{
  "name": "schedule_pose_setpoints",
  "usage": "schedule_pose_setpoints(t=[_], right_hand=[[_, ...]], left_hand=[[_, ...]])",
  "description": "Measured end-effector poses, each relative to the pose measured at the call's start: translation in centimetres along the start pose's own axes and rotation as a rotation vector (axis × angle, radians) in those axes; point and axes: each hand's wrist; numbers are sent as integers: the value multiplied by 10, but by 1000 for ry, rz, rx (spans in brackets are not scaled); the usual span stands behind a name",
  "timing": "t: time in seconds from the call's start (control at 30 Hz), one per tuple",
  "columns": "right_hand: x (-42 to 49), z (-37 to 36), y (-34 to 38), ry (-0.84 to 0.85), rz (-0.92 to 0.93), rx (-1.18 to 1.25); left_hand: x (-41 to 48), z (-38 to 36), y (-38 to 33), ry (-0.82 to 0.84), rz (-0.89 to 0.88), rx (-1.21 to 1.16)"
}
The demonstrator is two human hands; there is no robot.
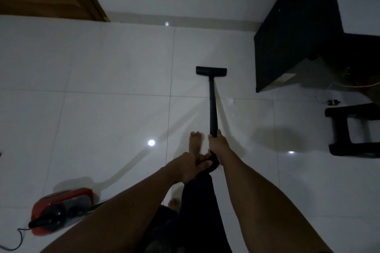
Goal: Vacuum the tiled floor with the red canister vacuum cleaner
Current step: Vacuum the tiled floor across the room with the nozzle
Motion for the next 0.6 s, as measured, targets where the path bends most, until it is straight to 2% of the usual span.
schedule_pose_setpoints(t=[0.4,0.6], right_hand=[[90,28,160,24,13,-60],[141,46,230,22,21,-101]], left_hand=[[123,134,-20,52,88,-43],[187,188,-34,9,82,-53]])
Point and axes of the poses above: each hand's wrist, its own x-axis towards the middle knuckle, its own z-axis out of the back of the hand, y = z × x, and after that the axes turned 15 degrees about x, right-handed
